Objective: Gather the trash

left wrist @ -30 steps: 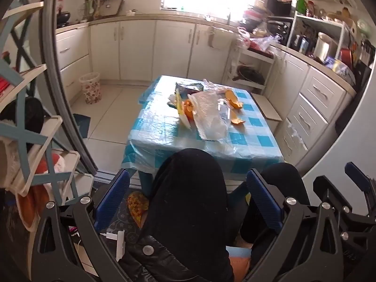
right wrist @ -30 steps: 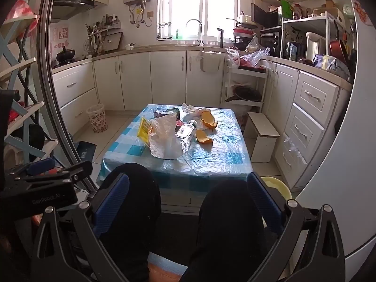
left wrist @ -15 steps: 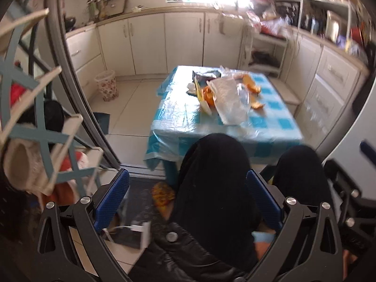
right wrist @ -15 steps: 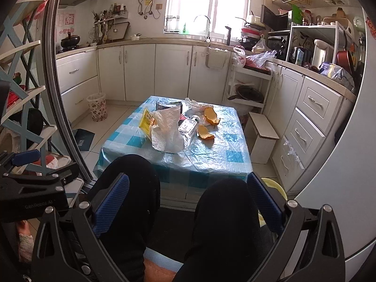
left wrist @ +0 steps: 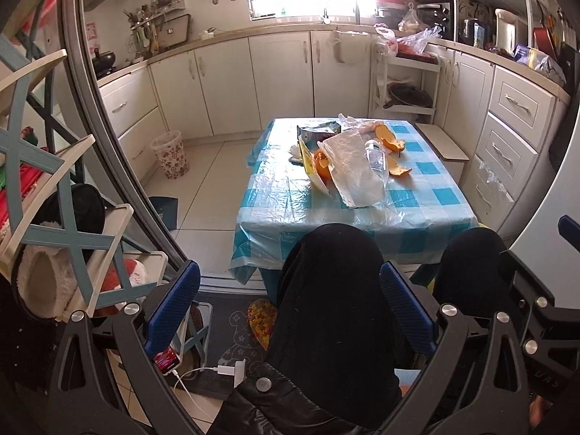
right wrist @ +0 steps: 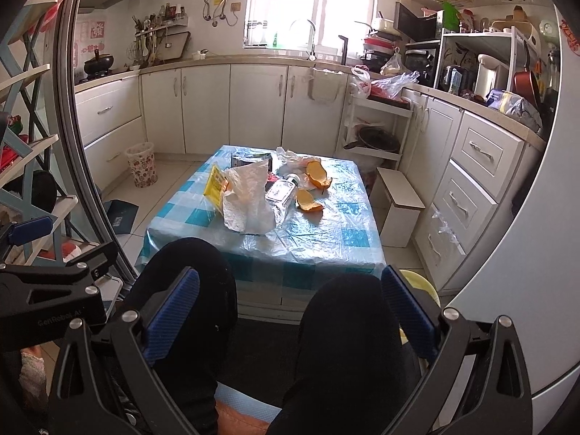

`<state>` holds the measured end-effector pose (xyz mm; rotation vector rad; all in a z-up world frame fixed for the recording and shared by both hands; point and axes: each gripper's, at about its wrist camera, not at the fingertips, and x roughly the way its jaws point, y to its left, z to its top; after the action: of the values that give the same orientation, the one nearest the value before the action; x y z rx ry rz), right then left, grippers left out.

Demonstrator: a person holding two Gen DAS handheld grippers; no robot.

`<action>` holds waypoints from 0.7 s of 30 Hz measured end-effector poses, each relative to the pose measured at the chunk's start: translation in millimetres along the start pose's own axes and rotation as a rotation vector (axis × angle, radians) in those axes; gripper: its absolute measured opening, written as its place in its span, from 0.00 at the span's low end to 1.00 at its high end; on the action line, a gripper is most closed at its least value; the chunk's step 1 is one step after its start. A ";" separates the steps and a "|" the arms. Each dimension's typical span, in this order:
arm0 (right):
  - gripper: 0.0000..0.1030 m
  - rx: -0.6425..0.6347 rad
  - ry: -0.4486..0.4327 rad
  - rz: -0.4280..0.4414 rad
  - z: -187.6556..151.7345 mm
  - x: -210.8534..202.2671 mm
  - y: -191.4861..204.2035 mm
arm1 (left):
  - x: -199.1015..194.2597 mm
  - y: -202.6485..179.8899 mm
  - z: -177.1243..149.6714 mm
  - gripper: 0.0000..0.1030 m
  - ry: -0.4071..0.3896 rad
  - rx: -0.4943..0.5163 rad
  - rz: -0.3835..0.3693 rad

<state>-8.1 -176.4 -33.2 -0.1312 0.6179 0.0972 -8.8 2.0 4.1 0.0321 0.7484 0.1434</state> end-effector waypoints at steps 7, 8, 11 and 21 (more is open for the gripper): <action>0.94 0.023 -0.006 0.027 11.9 0.3 -4.6 | -0.1 0.7 6.6 0.93 -0.007 -0.020 -0.011; 0.94 0.033 -0.009 0.034 14.3 -0.3 -5.5 | -0.5 0.4 6.9 0.93 -0.011 -0.027 -0.015; 0.94 0.040 -0.010 0.046 14.0 -1.3 -4.3 | -1.7 -0.5 7.6 0.93 -0.020 -0.033 -0.014; 0.94 0.052 0.021 0.057 3.5 5.4 -3.6 | -0.5 -1.5 6.6 0.93 -0.009 -0.038 -0.021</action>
<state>-1.3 -179.1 -33.2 -0.0645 0.6445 0.1352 -4.5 0.5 9.1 -0.0112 0.7368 0.1377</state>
